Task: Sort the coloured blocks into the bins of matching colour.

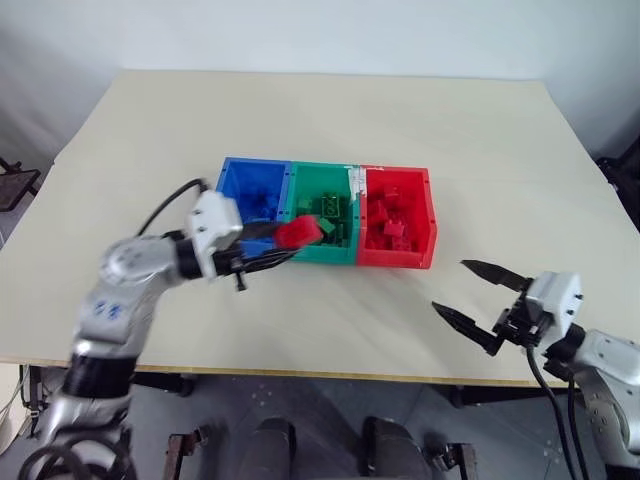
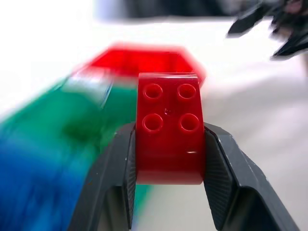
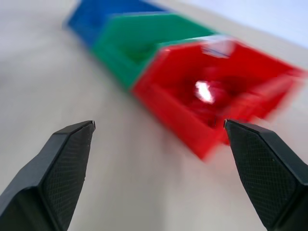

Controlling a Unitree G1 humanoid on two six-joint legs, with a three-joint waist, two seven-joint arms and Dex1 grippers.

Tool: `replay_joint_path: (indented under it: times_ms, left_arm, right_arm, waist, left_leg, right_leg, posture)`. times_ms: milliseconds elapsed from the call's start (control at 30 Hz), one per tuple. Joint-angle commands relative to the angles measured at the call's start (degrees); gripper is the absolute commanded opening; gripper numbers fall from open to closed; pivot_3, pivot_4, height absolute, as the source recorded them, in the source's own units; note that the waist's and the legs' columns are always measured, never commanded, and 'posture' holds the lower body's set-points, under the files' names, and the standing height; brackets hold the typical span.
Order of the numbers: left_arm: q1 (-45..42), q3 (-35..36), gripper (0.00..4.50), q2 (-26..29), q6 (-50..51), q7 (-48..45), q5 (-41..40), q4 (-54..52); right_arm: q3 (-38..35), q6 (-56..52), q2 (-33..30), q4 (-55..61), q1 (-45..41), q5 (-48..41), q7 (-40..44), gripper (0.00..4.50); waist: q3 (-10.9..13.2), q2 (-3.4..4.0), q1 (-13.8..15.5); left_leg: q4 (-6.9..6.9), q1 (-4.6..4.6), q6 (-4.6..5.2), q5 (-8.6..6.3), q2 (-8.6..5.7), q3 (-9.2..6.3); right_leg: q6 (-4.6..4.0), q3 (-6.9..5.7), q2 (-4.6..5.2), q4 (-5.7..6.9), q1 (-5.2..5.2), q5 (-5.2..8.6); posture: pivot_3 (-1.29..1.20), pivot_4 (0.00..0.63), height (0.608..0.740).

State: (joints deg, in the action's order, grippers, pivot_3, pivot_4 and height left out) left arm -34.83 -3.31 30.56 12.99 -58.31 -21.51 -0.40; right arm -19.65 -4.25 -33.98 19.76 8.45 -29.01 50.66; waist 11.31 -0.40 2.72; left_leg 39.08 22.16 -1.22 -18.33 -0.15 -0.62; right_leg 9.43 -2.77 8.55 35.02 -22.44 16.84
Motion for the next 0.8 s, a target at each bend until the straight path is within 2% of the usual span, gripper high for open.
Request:
replay_joint_path:
  times_ms: [33, 200, 267, 367, 467, 567, 667, 800]
  left_arm:
    - [-12.28, -6.36, 1.5, -7.2, -8.95, -1.87, 7.05, 18.26]
    - [-29.92, -8.06, 1.5, -17.42, -21.33, 2.99, 14.6, 47.81]
    - [-34.33, -7.17, 1.5, -19.75, -23.73, 4.63, 15.79, 55.71]
    - [-37.48, -6.1, 2.5, -21.24, -26.67, 5.64, 16.99, 61.59]
    - [-36.99, -5.02, 3.47, -21.45, -29.4, 2.98, 16.39, 60.64]
    - [-33.41, -4.32, 4.39, -19.16, -31.18, -1.09, 15.23, 54.53]
    - [-26.76, -2.72, 4.39, -14.31, -29.31, -6.6, 12.05, 43.48]
    - [-12.94, 0.91, 4.39, -2.61, -24.29, -11.54, 8.54, 27.94]
  right_arm:
    - [-3.56, 0.33, 1.74, 5.56, 3.49, -0.36, -4.63, 4.5]
    - [-3.07, 0.61, 4.44, 10.82, 7.67, 1.21, -9.53, 4.5]
    - [-2.65, 0.65, 5.49, 12.66, 8.95, 1.68, -11.15, 4.5]
    - [-2.22, 0.53, 6.24, 14.29, 10.06, 2.15, -12.58, 4.5]
    - [-1.8, 0.68, 6.31, 14.78, 10.66, 1.99, -13.05, 4.5]
    - [-1.23, 1.13, 5.75, 14.03, 10.34, 1.53, -12.1, 4.5]
    - [0.18, 1.44, 4.65, 11.2, 7.62, 1.13, -9.81, 4.5]
    - [3.69, 1.64, 1.23, 5.51, 2.06, 1.44, -3.3, 4.5]
  waist:
    - [0.0, -0.02, 0.09]
    - [0.05, -0.1, -0.67]
    - [0.06, -0.11, -1.06]
    - [0.06, -0.11, -1.56]
    - [0.06, -0.11, -1.44]
    - [0.06, -0.11, -1.31]
    - [0.06, -0.1, -1.7]
    - [0.07, -0.02, -3.02]
  left_leg:
    - [0.0, 0.03, 0.02, 0.01, 0.0, 0.0]
    - [-0.03, 0.07, 0.1, 0.0, -0.01, 0.1]
    - [-0.05, 0.13, 0.14, -0.01, -0.01, 0.12]
    - [-0.08, 0.14, 0.2, -0.05, -0.01, 0.16]
    - [-0.11, 0.13, 0.2, -0.05, 0.01, 0.18]
    - [-0.07, 0.15, 0.2, -0.05, 0.01, 0.18]
    - [-0.08, 0.12, 0.2, -0.05, 0.03, 0.19]
    - [-0.09, 0.03, 0.17, -0.03, 0.07, 0.2]
  right_leg:
    - [0.01, -0.01, 0.0, -0.02, -0.01, -0.01]
    - [0.07, 0.01, 0.0, -0.14, -0.05, -0.03]
    - [0.12, 0.0, 0.0, -0.22, -0.09, -0.06]
    - [0.14, 0.02, 0.01, -0.29, -0.1, -0.06]
    - [0.14, 0.03, 0.0, -0.27, -0.14, -0.06]
    - [0.15, 0.03, 0.01, -0.26, -0.13, -0.07]
    - [0.15, 0.06, 0.0, -0.23, -0.13, -0.07]
    - [0.12, 0.09, 0.0, -0.16, -0.13, -0.06]
  posture:
    - [0.0, 0.15, 0.74]
    - [0.0, 0.15, 0.74]
    - [0.0, 0.15, 0.74]
    - [0.0, 0.15, 0.74]
    - [0.0, 0.15, 0.74]
    - [0.0, 0.15, 0.74]
    - [0.0, 0.15, 0.74]
    - [0.0, 0.15, 0.74]
